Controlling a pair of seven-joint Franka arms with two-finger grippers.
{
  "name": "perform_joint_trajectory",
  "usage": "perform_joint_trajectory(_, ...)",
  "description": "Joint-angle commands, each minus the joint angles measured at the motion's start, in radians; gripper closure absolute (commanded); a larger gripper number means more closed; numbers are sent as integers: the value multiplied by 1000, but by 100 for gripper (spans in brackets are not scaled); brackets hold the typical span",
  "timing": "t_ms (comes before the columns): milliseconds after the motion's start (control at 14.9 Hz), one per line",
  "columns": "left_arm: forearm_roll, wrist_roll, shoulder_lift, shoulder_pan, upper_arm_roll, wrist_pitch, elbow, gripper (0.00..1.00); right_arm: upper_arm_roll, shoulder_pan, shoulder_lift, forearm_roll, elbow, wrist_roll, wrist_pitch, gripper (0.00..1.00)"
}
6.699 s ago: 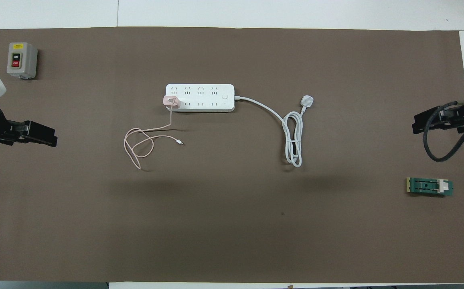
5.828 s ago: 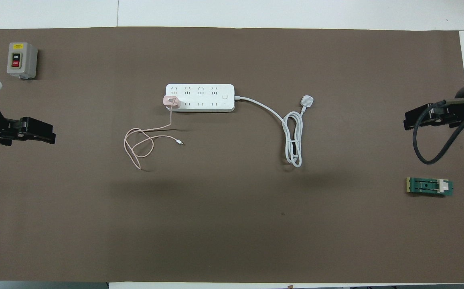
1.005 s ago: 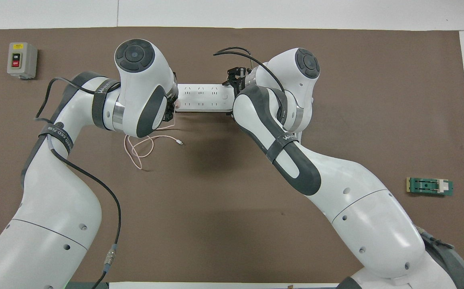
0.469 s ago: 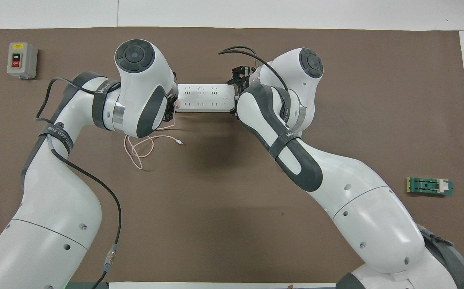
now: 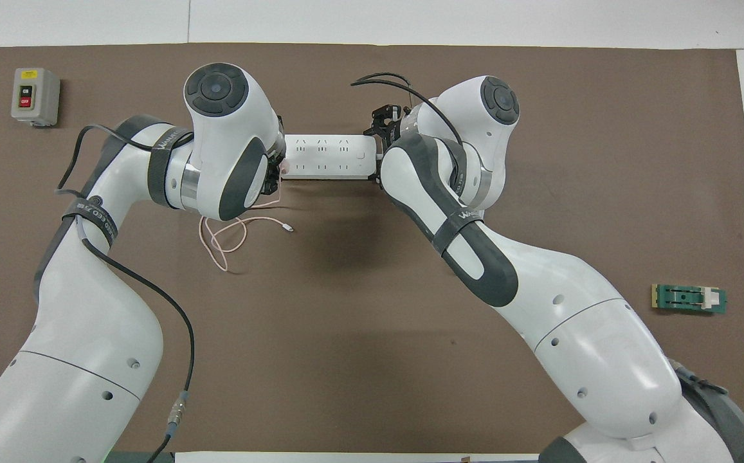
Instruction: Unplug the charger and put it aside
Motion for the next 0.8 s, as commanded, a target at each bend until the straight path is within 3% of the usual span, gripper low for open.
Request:
perform_joint_trajectory(0, 17, -18, -39, -20, 17, 15, -55, 55, 8, 10, 17, 1, 16, -17, 8, 100)
perform_joint_trajectory(268, 19, -17, -39, -20, 18, -23, -42, 59, 8, 12, 16, 10, 13, -16, 33, 100)
perform_joint_trajectory(469, 17, -12, -38, -16, 24, -94, 7, 70, 8, 12, 16, 10, 13, -16, 34, 100)
perform_joint_trajectory(737, 16, -6, -41, -2, 24, -197, 76, 71, 8, 12, 16, 10, 13, -16, 34, 100)
